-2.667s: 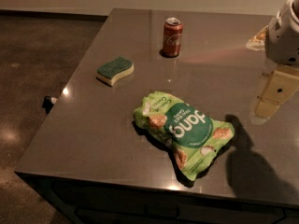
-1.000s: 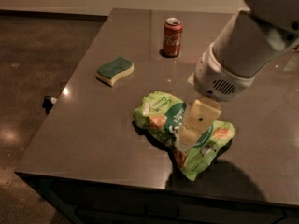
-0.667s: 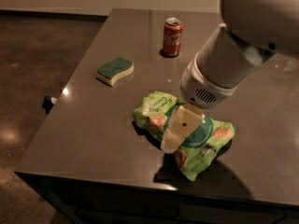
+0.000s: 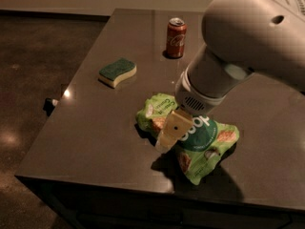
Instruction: Move green rice chip bag near coke can
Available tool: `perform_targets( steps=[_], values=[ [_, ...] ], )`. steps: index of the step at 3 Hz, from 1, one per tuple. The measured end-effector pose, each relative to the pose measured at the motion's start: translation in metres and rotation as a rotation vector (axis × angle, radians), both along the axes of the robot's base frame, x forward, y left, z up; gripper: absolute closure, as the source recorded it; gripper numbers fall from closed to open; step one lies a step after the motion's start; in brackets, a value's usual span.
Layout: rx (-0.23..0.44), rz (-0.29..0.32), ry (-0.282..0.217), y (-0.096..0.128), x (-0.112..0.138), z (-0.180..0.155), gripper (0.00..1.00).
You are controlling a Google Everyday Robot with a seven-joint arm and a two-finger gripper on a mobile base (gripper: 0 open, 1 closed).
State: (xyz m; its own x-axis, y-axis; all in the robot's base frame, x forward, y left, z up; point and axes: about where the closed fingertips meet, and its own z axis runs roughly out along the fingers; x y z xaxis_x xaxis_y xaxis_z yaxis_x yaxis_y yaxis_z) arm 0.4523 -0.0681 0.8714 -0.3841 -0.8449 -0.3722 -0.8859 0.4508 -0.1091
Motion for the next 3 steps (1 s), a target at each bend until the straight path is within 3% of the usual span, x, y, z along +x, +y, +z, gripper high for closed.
perform_targets(
  steps=[2,3],
  values=[
    [-0.043,-0.119,0.056,-0.017,0.015,-0.018,0.33],
    [-0.048,-0.135,0.077,-0.015,0.024,-0.011,0.57]
  ],
)
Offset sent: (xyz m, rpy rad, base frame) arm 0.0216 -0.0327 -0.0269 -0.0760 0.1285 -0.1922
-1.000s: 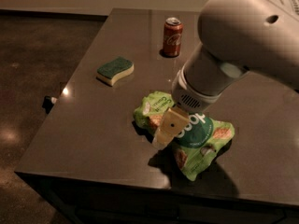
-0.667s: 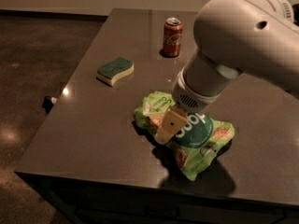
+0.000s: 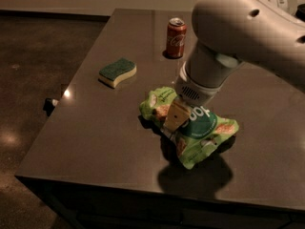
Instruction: Move green rice chip bag near coke can
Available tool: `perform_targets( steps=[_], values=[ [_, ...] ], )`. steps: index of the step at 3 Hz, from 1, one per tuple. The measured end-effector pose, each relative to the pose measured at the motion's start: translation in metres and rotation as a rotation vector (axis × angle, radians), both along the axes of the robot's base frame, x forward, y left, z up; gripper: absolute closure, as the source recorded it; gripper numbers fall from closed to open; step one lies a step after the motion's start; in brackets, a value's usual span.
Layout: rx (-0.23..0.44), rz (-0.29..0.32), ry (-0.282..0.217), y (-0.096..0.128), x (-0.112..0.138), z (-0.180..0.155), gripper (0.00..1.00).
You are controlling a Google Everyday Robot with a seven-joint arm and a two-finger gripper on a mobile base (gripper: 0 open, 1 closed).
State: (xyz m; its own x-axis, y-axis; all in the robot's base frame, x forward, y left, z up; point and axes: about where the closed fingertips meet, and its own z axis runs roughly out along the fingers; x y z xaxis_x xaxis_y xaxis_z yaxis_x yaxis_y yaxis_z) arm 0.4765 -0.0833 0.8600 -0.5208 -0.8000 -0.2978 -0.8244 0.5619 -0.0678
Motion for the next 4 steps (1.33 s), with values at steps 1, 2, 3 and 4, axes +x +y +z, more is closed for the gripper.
perform_targets(
  steps=[1,2,3,4],
  values=[
    [0.000,0.011,-0.004,0.009,0.022,0.014,0.80],
    [0.014,0.018,-0.019,0.020,0.071,0.034,1.00],
    [0.014,0.008,-0.028,0.021,0.102,0.040,1.00],
    [-0.006,-0.046,-0.044,0.001,0.137,0.044,1.00]
  ],
)
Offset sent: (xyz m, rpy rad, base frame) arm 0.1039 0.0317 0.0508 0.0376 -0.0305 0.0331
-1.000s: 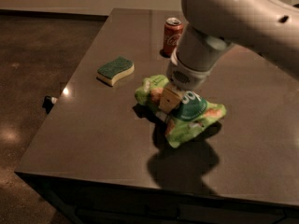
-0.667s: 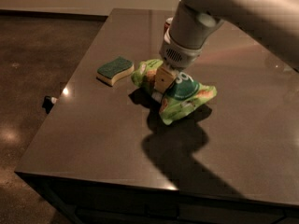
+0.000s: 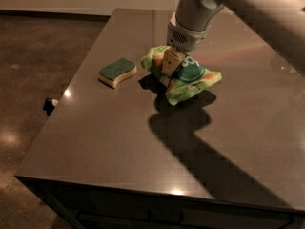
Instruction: Move green rice chip bag near coke can
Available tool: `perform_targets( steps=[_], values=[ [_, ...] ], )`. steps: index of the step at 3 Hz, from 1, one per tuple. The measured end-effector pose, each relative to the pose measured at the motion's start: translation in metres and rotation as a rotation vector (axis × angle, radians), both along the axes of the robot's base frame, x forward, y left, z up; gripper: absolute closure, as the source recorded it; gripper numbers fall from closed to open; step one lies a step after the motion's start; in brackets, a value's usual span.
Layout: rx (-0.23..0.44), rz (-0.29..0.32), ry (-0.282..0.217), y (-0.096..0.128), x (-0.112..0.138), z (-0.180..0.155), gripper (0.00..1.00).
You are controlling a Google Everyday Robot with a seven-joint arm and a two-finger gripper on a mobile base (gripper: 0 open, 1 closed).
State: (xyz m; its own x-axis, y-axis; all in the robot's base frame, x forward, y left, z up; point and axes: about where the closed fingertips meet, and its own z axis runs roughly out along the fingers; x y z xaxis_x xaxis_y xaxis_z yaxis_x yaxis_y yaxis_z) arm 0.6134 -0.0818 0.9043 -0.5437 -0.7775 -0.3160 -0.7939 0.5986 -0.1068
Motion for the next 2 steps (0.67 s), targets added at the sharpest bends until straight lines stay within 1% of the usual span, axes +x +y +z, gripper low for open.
perform_targets(
  steps=[1,2],
  values=[
    [-0.016,-0.047,-0.020,-0.015,0.015,0.003,1.00],
    [-0.058,-0.114,-0.040,-0.035,0.029,0.002,0.74]
  ],
)
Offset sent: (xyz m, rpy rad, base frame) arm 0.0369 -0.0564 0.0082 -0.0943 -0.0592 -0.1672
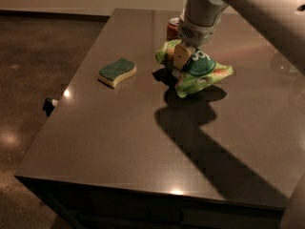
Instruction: Move green rice chip bag near coke can
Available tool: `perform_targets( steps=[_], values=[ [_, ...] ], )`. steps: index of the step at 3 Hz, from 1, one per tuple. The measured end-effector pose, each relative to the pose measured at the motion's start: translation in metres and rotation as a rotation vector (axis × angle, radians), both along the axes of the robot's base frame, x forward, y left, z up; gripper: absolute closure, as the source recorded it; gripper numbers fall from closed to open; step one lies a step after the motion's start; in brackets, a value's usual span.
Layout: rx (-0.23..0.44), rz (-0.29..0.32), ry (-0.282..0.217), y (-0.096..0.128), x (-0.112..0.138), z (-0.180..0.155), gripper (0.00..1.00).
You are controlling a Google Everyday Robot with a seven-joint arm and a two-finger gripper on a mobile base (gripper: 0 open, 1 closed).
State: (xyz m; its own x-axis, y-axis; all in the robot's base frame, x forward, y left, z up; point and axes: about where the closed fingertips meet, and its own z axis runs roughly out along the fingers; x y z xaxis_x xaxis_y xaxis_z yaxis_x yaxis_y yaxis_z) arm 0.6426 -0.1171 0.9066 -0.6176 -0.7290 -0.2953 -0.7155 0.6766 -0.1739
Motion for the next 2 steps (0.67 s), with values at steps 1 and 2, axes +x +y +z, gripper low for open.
perform_targets(
  steps=[1,2],
  values=[
    [-0.015,-0.031,-0.008,-0.0057,0.0074,-0.0033,0.51],
    [-0.016,-0.091,-0.057,-0.0145,0.0135,-0.0023,0.28]
  ],
)
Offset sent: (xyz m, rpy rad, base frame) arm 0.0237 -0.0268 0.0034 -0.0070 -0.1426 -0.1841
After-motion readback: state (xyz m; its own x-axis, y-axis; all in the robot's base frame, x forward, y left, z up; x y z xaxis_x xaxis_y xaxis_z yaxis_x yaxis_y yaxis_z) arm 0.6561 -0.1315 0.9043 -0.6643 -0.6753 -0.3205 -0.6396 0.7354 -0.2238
